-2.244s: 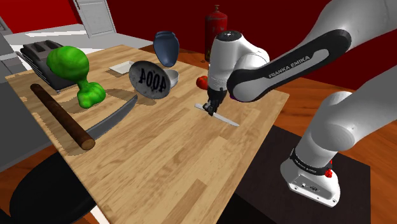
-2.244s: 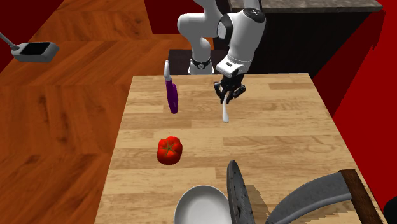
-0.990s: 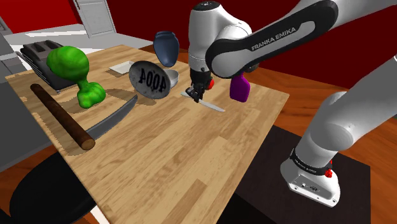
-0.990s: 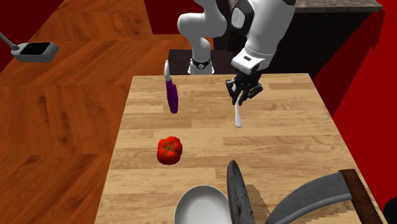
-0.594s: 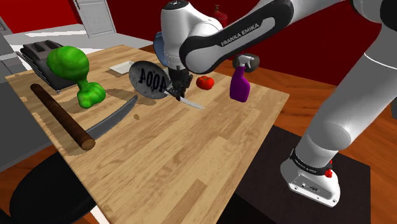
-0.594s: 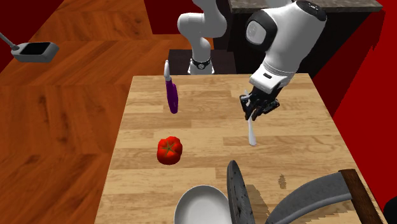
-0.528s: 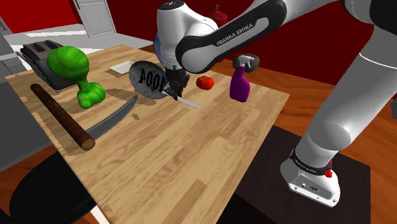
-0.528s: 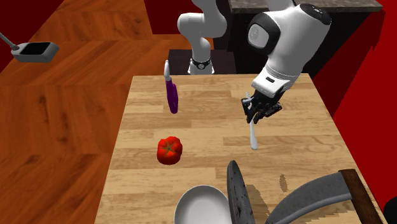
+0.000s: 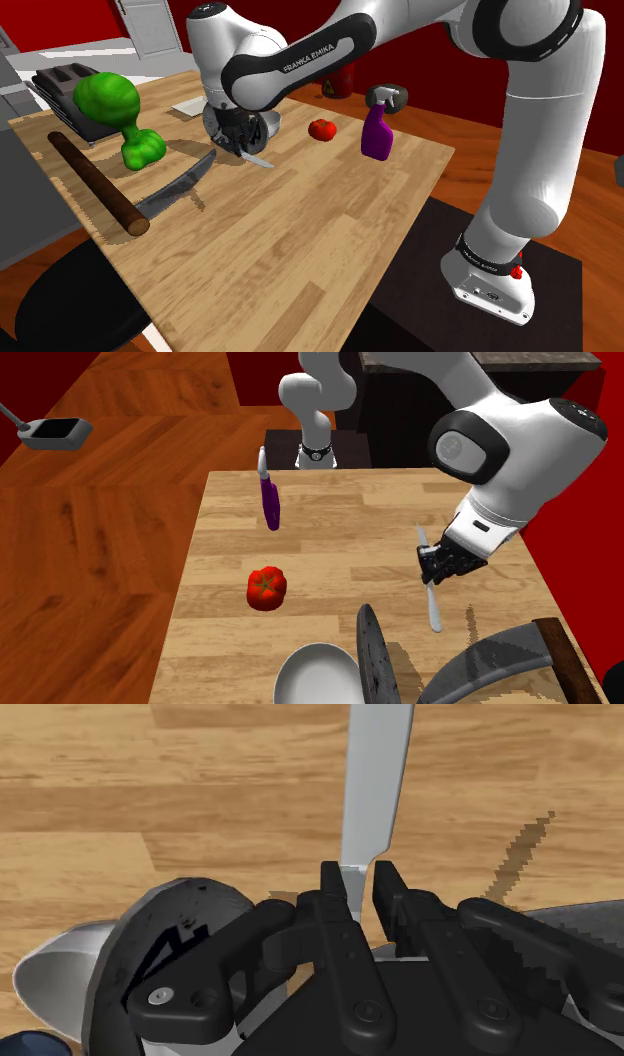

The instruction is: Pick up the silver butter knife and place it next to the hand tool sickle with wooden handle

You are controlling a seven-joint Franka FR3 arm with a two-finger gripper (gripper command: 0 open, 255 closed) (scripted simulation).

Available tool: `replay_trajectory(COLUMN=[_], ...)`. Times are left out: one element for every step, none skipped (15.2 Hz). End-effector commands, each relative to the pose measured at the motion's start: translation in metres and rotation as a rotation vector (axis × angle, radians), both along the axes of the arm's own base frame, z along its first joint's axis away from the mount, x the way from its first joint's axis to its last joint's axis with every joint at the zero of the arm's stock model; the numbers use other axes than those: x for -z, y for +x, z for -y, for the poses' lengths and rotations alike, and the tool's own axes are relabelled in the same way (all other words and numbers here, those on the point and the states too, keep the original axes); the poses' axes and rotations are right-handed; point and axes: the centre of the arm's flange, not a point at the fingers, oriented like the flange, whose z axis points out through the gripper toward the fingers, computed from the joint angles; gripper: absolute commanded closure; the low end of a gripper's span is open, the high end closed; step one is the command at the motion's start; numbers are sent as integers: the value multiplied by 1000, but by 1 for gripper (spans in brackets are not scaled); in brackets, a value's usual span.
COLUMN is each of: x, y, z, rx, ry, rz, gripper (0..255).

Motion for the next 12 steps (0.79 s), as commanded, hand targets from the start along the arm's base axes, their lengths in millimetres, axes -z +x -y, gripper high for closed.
replay_trajectory(x=[-2, 3, 8, 14, 19, 24, 30, 35, 40, 45, 51, 56], y=[26, 26, 26, 26, 26, 26, 26, 26, 26, 26, 26, 26], z=[-13, -13, -13, -13, -13, -13, -13, -13, -13, -13, -13, -13], rx=[2, 2, 2, 2, 2, 2, 2, 2, 2, 2, 2, 2], ry=[-1, -1, -1, -1, -1, -1, -1, -1, -1, -1, -1, -1], rz=[0, 0, 0, 0, 0, 0, 0, 0, 0, 0, 0, 0], gripper=[255, 255, 255, 255, 255, 255, 255, 255, 255, 255, 255, 255])
